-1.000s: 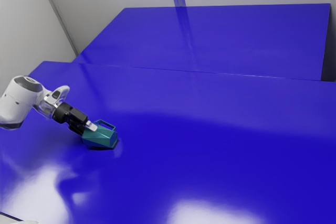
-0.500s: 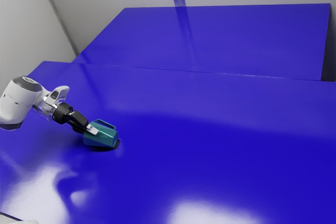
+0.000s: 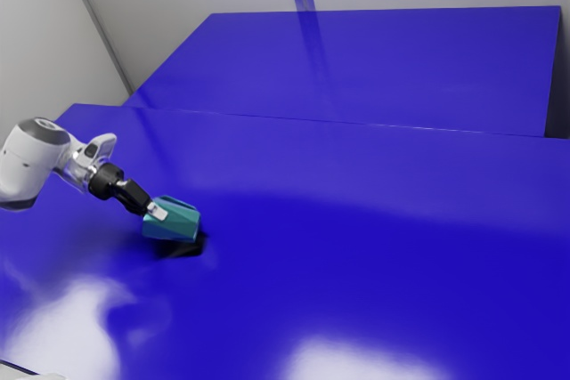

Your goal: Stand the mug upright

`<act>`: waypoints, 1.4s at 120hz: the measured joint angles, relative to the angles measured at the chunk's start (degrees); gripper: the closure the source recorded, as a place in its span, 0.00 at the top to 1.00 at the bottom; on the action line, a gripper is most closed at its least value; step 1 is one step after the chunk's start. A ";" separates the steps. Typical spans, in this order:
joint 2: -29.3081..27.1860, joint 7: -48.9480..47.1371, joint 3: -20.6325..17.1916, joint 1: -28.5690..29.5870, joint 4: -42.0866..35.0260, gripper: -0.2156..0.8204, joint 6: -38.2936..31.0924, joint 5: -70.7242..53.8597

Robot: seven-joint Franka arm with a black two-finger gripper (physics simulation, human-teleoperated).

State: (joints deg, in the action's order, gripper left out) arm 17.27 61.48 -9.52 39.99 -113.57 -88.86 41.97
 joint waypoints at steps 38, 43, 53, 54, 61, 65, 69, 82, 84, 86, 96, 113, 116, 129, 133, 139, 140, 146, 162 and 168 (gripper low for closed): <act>-9.42 -2.43 -9.25 -0.80 -1.30 0.04 -9.48 -9.52; -9.97 -3.34 -10.60 -0.76 -1.88 0.04 -11.51 -11.04; -11.56 -5.72 -13.40 -0.56 -2.92 0.04 -15.58 -15.38; -11.78 -6.00 -13.79 -0.46 -3.06 0.04 -15.97 -15.86; -13.13 -8.29 -16.63 -0.13 -3.85 0.04 -18.56 -19.55; -13.92 -9.81 -18.28 -0.18 -4.27 0.04 -19.94 -21.90; -14.59 -11.32 -19.82 -0.38 -4.77 0.04 -21.33 -24.11; -16.29 -16.34 -23.75 -1.87 -6.62 0.04 -25.58 -30.50; -16.50 -17.09 -24.24 -2.17 -6.87 0.04 -26.14 -31.26; -16.74 -17.83 -24.63 -2.54 -7.14 0.04 -26.69 -31.96; -17.91 -21.41 -26.42 -4.54 -8.37 0.04 -29.08 -35.32; -18.38 -27.09 -28.23 -8.53 -10.22 0.04 -31.78 -38.85; -18.40 -28.03 -28.42 -9.07 -10.64 0.04 -32.26 -39.23; -18.43 -31.84 -28.92 -10.14 -11.84 0.04 -33.91 -40.26; -18.37 -32.93 -29.04 -10.00 -12.10 0.04 -34.33 -40.70; -18.19 -34.46 -29.17 -9.47 -12.38 0.04 -34.76 -41.34; -18.16 -34.70 -29.18 -9.36 -12.41 0.04 -34.81 -41.43; -18.01 -36.14 -29.30 -8.47 -12.44 0.04 -34.91 -42.21; -17.66 -39.64 -29.86 -5.24 -12.28 0.04 -33.84 -43.63; -17.54 -40.77 -30.04 -3.99 -12.15 0.04 -33.34 -43.87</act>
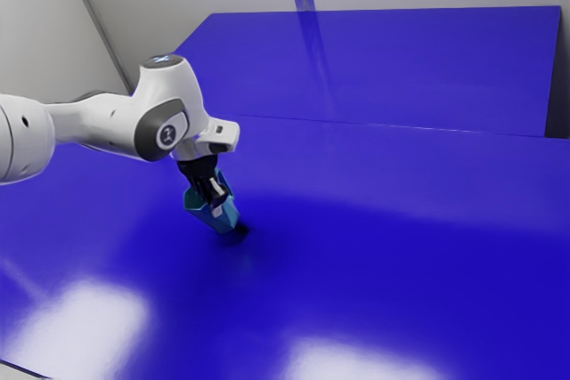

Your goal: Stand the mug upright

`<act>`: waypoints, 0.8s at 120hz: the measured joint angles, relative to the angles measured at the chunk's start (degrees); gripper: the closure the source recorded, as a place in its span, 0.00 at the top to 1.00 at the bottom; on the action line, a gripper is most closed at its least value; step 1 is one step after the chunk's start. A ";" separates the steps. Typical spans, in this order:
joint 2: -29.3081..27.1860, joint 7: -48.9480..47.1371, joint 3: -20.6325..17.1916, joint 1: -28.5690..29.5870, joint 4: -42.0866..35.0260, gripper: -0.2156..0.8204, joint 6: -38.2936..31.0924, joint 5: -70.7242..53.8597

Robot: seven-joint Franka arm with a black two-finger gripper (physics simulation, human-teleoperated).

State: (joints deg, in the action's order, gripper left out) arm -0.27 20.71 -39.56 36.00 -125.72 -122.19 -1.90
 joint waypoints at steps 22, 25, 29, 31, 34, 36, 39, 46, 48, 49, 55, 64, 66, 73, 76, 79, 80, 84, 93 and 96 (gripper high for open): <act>1.19 -3.45 -0.11 3.95 0.19 0.04 0.73 -0.41; 1.28 -3.85 -0.13 4.48 0.16 0.04 0.76 -0.44; 1.48 -4.35 -0.14 5.13 0.14 0.04 0.78 -0.52; 1.59 -4.60 -0.15 5.41 0.15 0.04 0.78 -0.66; 1.71 -4.95 -0.15 5.79 0.14 0.04 0.78 -0.83; 1.78 -5.19 -0.15 5.99 0.14 0.04 0.78 -0.92; 2.03 -5.52 -0.15 6.19 0.15 0.04 0.77 -1.06; 2.42 -6.26 -0.15 6.15 0.14 0.04 0.76 -1.29; 2.48 -6.46 -0.15 6.00 0.14 0.04 0.75 -1.34; 2.50 -6.55 -0.15 5.90 0.13 0.04 0.75 -1.36; 2.56 -7.11 -0.15 5.02 0.13 0.04 0.74 -1.49; 2.82 -7.85 -0.16 3.26 0.11 0.04 0.69 -1.62; 2.87 -8.01 -0.16 2.90 0.11 0.04 0.66 -1.63; 3.15 -8.51 -0.17 1.91 0.10 0.04 0.59 -1.68; 3.25 -8.72 -0.17 1.70 0.10 0.04 0.54 -1.72; 3.45 -8.91 -0.17 1.60 0.10 0.04 0.48 -1.88; 3.51 -8.97 -0.17 1.60 0.10 0.04 0.46 -1.93; 3.79 -9.21 -0.17 1.71 0.10 0.04 0.39 -2.13; 4.00 -9.66 -0.16 2.42 0.10 0.11 0.27 -2.37; 3.99 -9.78 -0.16 2.63 0.10 0.16 0.24 -2.40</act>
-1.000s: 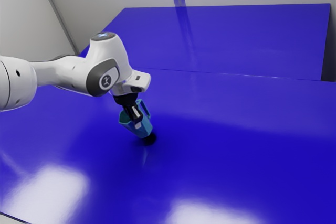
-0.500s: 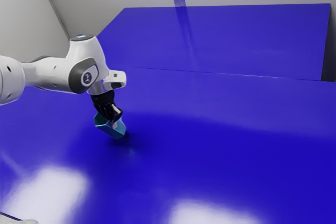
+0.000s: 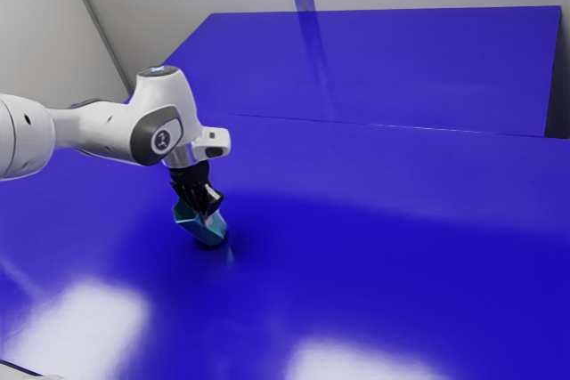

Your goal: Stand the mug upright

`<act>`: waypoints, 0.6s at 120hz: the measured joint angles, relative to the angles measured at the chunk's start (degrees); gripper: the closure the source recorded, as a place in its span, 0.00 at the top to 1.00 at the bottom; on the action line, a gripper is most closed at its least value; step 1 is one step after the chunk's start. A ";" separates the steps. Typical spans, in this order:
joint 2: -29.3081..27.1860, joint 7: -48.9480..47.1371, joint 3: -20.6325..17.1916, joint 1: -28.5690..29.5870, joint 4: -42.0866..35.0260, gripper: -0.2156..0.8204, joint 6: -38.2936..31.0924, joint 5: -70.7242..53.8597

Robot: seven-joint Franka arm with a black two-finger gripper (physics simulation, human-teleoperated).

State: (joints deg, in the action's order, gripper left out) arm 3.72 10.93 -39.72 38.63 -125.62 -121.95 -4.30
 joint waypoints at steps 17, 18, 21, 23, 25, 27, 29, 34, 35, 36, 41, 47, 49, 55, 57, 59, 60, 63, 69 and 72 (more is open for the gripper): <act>-0.81 -0.58 -0.01 -0.02 -0.01 0.45 -0.06 -0.10; -0.89 -0.61 -0.02 -0.04 0.01 0.47 -0.05 -0.11; -1.25 -0.69 -0.08 -0.06 0.04 0.50 -0.03 -0.12; -1.57 -0.75 -0.16 -0.04 0.07 0.52 -0.01 -0.12; -1.85 -0.80 -0.25 0.00 0.10 0.54 0.02 -0.13; -2.14 -0.85 -0.33 0.01 0.16 0.56 0.06 -0.14; -2.41 -0.90 -0.38 0.00 0.21 0.58 0.10 -0.14; -3.18 -1.01 -0.49 -0.03 0.33 0.62 0.21 -0.15; -3.34 -1.03 -0.51 -0.03 0.34 0.62 0.23 -0.15; -3.49 -1.05 -0.53 -0.05 0.36 0.63 0.25 -0.16; -4.38 -1.15 -0.58 -0.10 0.66 0.66 0.45 -0.16; -5.35 -1.25 -0.68 -0.14 1.19 0.69 0.84 -0.13; -5.66 -1.28 -0.73 -0.14 1.50 0.70 1.03 -0.12; -6.57 -1.35 -0.90 -0.17 2.65 0.72 1.81 -0.06; -6.83 -1.36 -0.93 -0.23 3.02 0.72 2.10 -0.02; -7.11 -1.37 -0.94 -0.30 3.48 0.73 2.43 0.07; -7.24 -1.38 -0.93 -0.34 3.73 0.73 2.61 0.12; -7.52 -1.36 -0.89 -0.48 4.57 0.74 3.18 0.29; -7.80 -1.10 -0.81 -0.51 6.47 0.75 4.18 1.26; -7.87 -0.94 -0.66 -0.44 7.40 0.75 4.60 2.02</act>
State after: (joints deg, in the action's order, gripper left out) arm -4.15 9.99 -40.38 38.19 -118.22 -117.35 -2.28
